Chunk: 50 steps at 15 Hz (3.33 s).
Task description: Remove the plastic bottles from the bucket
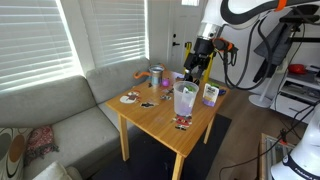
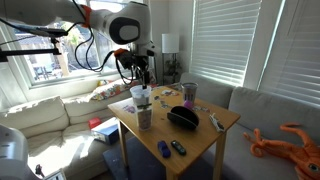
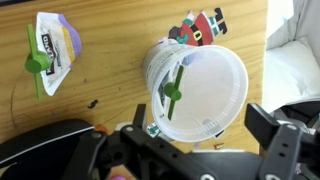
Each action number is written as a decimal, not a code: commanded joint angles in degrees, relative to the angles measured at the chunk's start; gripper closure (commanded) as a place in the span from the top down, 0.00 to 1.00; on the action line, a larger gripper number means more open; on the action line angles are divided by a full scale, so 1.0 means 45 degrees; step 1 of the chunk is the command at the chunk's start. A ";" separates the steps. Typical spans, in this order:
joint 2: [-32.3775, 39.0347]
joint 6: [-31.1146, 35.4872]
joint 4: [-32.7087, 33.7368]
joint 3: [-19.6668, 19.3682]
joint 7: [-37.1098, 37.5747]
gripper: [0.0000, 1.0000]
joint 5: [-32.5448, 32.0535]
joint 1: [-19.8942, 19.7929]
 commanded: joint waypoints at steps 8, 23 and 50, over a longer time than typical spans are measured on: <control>0.0811 0.0186 0.0441 0.0163 0.0155 1.00 0.0527 0.0259; 0.1186 0.0094 0.0403 0.0204 0.0116 0.87 0.0364 0.0338; 0.0605 -0.0545 0.0958 0.0541 0.1626 0.05 -0.0893 0.0307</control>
